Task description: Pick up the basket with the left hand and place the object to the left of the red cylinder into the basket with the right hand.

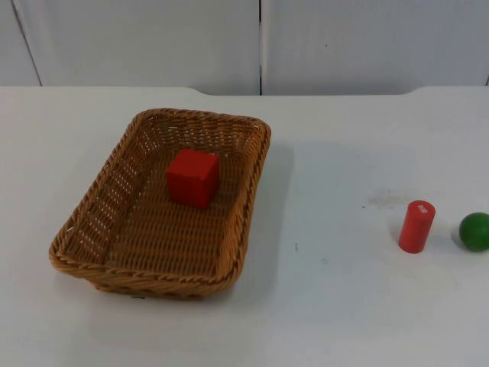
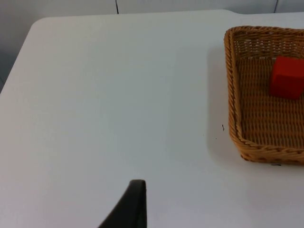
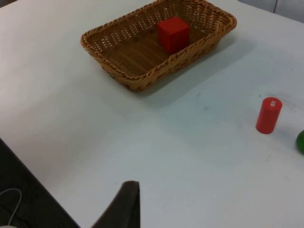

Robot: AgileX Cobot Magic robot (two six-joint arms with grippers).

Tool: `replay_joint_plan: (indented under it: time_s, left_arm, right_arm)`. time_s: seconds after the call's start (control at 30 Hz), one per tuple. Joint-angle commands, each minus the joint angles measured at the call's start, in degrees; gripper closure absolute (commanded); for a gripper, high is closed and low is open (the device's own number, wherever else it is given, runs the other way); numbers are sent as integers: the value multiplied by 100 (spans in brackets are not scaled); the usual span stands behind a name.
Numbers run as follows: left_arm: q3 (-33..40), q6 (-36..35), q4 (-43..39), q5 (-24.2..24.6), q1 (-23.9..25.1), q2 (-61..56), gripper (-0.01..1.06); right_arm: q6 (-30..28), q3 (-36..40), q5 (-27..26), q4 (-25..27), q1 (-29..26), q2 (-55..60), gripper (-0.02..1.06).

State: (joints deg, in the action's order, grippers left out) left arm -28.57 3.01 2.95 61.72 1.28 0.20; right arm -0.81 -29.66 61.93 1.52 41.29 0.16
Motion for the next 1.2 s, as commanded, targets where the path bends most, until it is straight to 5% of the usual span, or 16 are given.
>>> replay_joint_plan:
  time_s: [0.0, 0.53, 1.17]
  left_arm:
    - [23, -35, 44, -13, 81, -20, 0]
    - [23, -35, 44, -13, 292, -20, 0]
    - [23, -35, 44, -13, 292, -20, 0]
  right_arm:
    - [-10, 20, -18, 1, -10, -16, -1]
    - [-10, 20, -18, 15, -65, -16, -1]
    - [-10, 20, -18, 15, -1766, -16, -1]
